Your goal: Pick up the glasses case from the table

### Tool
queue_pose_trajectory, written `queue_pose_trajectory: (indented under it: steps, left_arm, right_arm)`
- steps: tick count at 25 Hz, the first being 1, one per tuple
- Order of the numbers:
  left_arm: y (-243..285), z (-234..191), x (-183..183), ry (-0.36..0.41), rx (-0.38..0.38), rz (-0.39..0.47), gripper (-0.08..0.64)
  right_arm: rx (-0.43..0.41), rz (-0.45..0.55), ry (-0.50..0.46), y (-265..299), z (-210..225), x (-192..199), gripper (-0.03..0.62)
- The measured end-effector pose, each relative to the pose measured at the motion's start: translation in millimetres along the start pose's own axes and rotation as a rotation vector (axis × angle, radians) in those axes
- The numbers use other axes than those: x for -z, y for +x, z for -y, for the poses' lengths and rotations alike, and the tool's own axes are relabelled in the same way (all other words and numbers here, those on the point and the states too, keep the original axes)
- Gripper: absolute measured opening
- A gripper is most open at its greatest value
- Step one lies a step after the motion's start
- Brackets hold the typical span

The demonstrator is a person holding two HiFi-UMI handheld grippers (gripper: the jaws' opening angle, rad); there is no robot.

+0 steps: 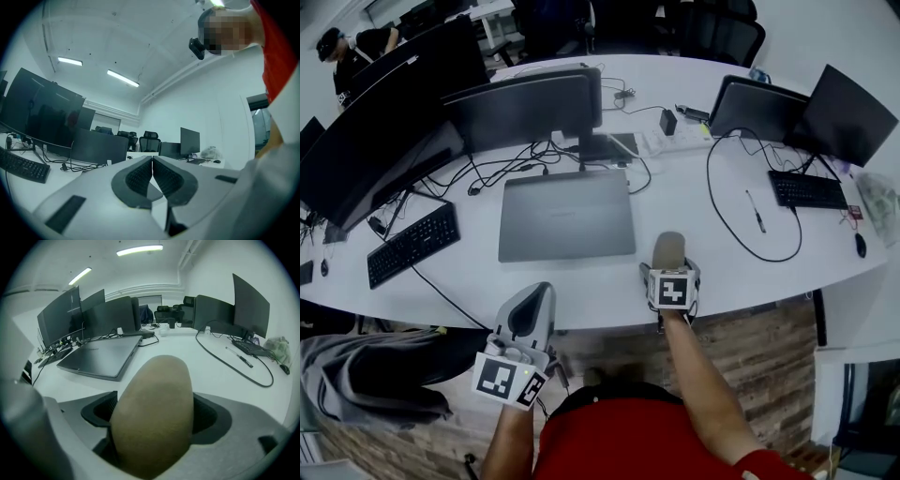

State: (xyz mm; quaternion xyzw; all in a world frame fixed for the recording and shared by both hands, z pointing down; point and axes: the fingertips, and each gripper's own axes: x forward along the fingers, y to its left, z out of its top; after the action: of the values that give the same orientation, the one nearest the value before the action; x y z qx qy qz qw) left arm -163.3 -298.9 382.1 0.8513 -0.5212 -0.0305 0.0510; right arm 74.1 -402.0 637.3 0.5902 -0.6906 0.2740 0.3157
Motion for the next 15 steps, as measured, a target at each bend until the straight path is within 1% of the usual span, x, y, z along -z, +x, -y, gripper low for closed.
queue_pose_trajectory:
  steps: [3,5,9,15]
  left_arm:
    - [-3,3,-2,0.007,0.007,0.0,0.011]
    - [-7,4,-4,0.012,0.009,0.002,0.011]
    - [-11,2,-6,0.013,0.005,0.008,0.011]
    - [-13,8,-13,0.011,0.016,0.025,0.011]
  right_arm:
    - [-0.007,0.001,-0.01,-1,-1,0,0.449]
    - [-0.022,0.02,-0.011,-5,-2,-3,0.44]
    - [-0.073,0.121,-0.014,-31,-10,-25,0.43]
    - [-0.164,0.301,-0.013,-104,-20,-67,0.428]
